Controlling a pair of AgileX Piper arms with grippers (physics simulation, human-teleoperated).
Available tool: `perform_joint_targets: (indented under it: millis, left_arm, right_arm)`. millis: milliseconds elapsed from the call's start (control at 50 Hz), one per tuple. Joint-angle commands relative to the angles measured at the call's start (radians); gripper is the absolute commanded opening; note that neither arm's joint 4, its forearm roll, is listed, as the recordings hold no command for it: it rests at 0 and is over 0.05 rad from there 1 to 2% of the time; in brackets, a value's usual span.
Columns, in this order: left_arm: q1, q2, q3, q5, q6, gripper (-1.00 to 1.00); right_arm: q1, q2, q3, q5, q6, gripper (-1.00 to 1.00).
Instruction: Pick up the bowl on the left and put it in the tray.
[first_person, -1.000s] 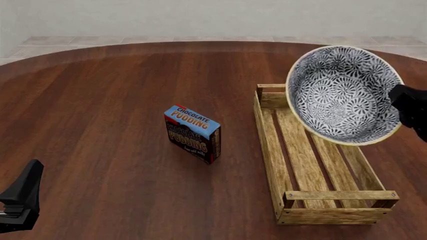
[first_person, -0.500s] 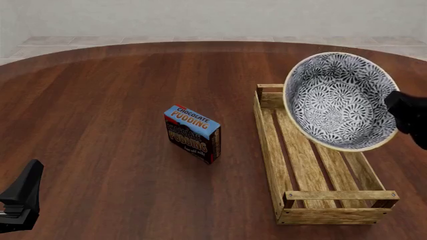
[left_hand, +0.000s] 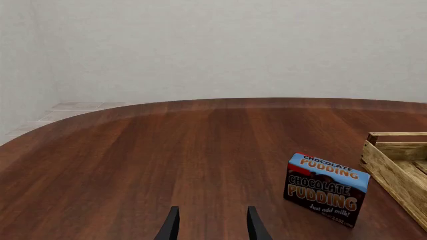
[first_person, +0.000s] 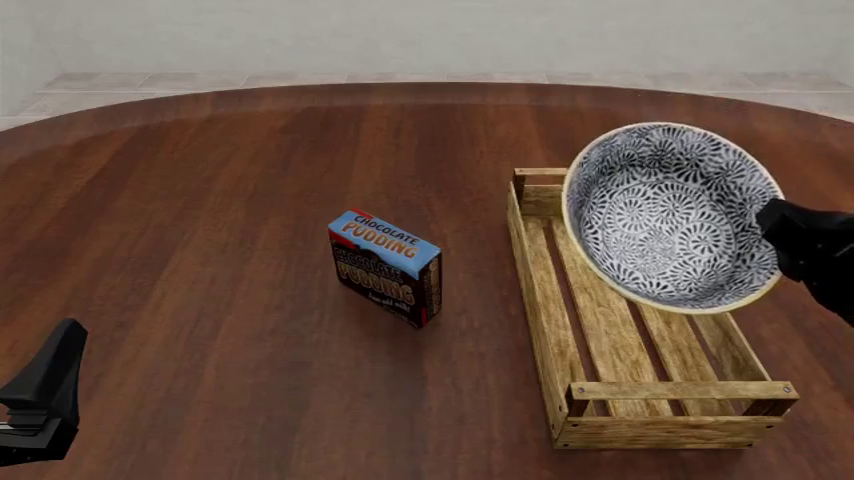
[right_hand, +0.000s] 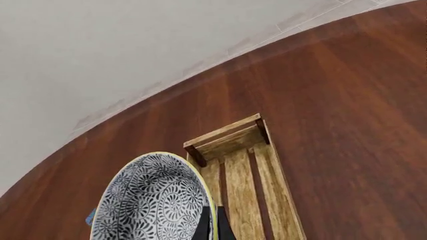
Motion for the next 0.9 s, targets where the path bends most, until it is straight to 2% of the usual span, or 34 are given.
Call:
perform_joint_targets:
  millis: [20, 900]
  left_arm:
    - [0.000, 0.000, 0.000, 0.000, 0.000, 1.00]
    - [0.000, 0.000, 0.000, 0.000, 0.000, 1.00]
  right_arm:
    - [-0.004, 0.005, 0.012, -0.019, 0.017, -1.00]
    - [-0.039, 0.047, 0.061, -0.059, 0.014, -1.00]
